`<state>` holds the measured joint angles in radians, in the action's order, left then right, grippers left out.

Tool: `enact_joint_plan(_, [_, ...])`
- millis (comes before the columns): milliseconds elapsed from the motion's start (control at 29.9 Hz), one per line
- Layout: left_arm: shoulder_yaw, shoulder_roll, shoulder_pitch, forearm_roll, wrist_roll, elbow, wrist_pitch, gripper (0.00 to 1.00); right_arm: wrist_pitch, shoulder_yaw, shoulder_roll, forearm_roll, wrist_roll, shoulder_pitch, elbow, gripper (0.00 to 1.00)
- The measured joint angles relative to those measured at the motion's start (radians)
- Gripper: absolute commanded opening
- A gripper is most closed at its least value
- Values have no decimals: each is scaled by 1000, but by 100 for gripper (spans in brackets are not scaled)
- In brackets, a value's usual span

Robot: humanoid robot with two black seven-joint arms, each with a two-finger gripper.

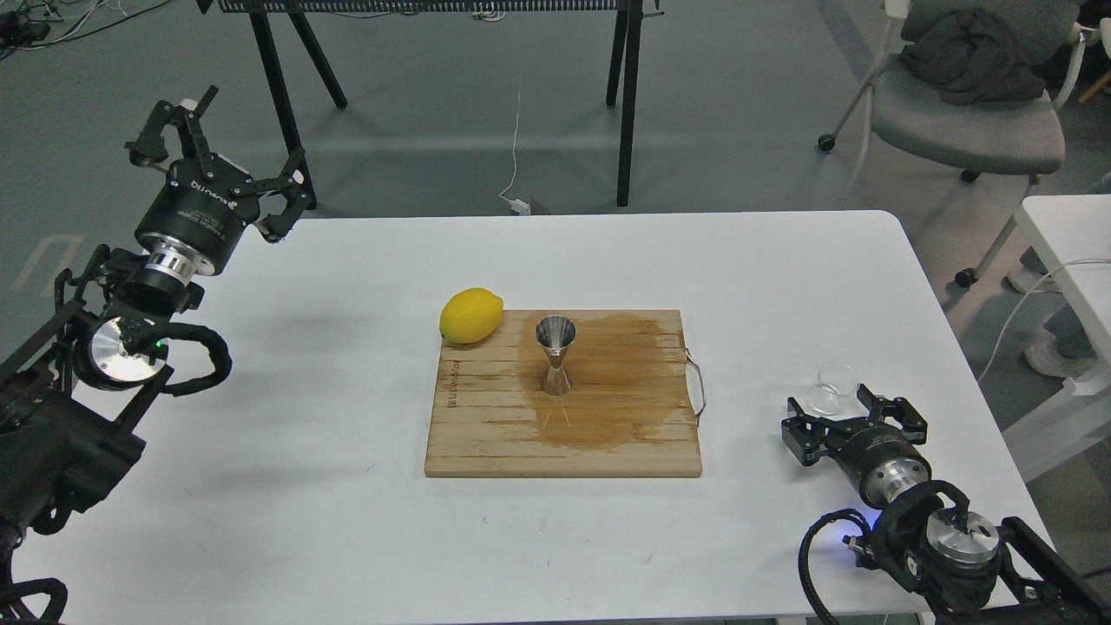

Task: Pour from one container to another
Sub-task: 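Move the right gripper to the small clear glass cup and grasp it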

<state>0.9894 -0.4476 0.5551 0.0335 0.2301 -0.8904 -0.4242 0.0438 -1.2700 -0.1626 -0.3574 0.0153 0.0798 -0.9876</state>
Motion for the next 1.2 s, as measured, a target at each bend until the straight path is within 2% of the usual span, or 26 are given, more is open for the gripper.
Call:
enact_joint_plan(401, [0, -3, 0, -1, 0, -1, 1, 100, -2, -31, 6, -2, 1, 2, 13, 66])
enact_joint_plan(635, [0, -2, 0, -1, 0, -7, 2, 100, 28, -49, 6, -2, 2, 2, 14, 62])
enact_joint_plan(769, [0, -2, 0, -1, 1, -8, 9, 100, 34, -49, 6, -2, 3, 3, 14, 47])
enact_joint_plan(903, [0, -2, 0, 0, 4, -10, 11, 100, 37, -43, 6, -2, 3, 3, 14, 41])
enact_joint_plan(1070, [0, -3, 0, 0, 6, -10, 12, 100, 71, -38, 6, -2, 3, 1, 14, 30])
enact_joint_plan(1203, [0, -3, 0, 0, 6, -10, 12, 100, 97, -32, 6, -2, 3, -5, 8, 29])
